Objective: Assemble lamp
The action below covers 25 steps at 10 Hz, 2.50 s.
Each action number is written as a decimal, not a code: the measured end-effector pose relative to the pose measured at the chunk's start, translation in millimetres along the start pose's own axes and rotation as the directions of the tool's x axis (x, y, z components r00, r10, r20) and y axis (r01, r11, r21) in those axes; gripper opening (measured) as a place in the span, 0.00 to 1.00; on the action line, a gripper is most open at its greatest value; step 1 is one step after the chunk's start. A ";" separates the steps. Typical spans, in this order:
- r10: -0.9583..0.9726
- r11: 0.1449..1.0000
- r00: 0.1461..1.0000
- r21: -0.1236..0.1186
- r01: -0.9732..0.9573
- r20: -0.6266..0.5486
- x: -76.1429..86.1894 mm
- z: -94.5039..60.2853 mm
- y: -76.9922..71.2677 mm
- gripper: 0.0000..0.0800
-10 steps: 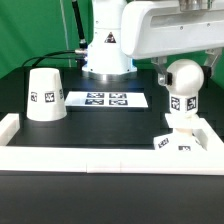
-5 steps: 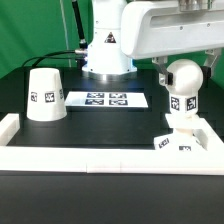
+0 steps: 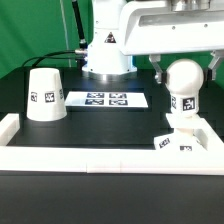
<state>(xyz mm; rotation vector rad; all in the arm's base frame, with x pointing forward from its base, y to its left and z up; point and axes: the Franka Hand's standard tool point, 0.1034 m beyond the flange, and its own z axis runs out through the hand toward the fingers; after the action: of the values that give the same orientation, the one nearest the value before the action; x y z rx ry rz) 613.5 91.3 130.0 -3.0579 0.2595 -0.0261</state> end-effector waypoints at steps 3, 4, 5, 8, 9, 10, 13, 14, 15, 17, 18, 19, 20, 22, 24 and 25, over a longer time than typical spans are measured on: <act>0.342 0.940 0.940 -0.001 -0.342 0.018 -2.4 1.5 0.3 0.72; 0.407 0.913 0.913 0.002 -0.407 0.023 -2.7 1.6 0.4 0.72; 0.496 0.868 0.868 -0.001 -0.496 0.034 -4.2 1.8 0.2 0.72; 0.682 0.730 0.729 -0.013 -0.683 0.054 -5.0 2.5 -0.8 0.72; 0.703 0.711 0.709 -0.015 -0.703 0.054 -5.1 2.6 -1.1 0.72; 0.706 0.708 0.706 -0.015 -0.706 0.054 -5.2 2.6 -1.3 0.72; 0.613 0.789 0.789 0.002 -0.614 0.048 -3.0 3.3 1.4 0.79; 0.526 0.850 0.849 0.006 -0.527 0.046 -2.7 3.3 2.3 0.86; 0.459 0.888 0.887 0.008 -0.459 0.045 -3.3 3.6 0.8 0.86; 0.307 0.951 0.951 0.012 -0.308 0.043 -4.9 4.0 -4.4 0.87; 0.237 0.971 0.970 0.015 -0.238 0.042 -5.4 4.2 -6.5 0.87; 0.148 0.989 0.988 0.019 -0.149 0.041 -5.9 4.5 -8.2 0.87; 0.052 0.998 0.998 0.022 -0.052 0.039 -6.0 5.1 -8.0 0.87; -0.149 0.989 0.988 0.029 0.148 0.037 -6.3 7.2 -6.4 0.87; -0.312 0.950 0.950 0.035 0.311 0.034 -6.6 8.3 -5.9 0.87; -0.392 0.920 0.920 0.035 0.391 0.031 -7.0 8.4 -6.8 0.87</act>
Offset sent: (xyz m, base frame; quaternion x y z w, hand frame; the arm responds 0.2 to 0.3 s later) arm 0.0017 0.0083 -0.0013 0.0158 -0.0340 0.2086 0.9773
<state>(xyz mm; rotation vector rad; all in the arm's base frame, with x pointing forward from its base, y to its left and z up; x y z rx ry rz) 607.9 99.7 122.0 -3.0221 -0.3560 0.0063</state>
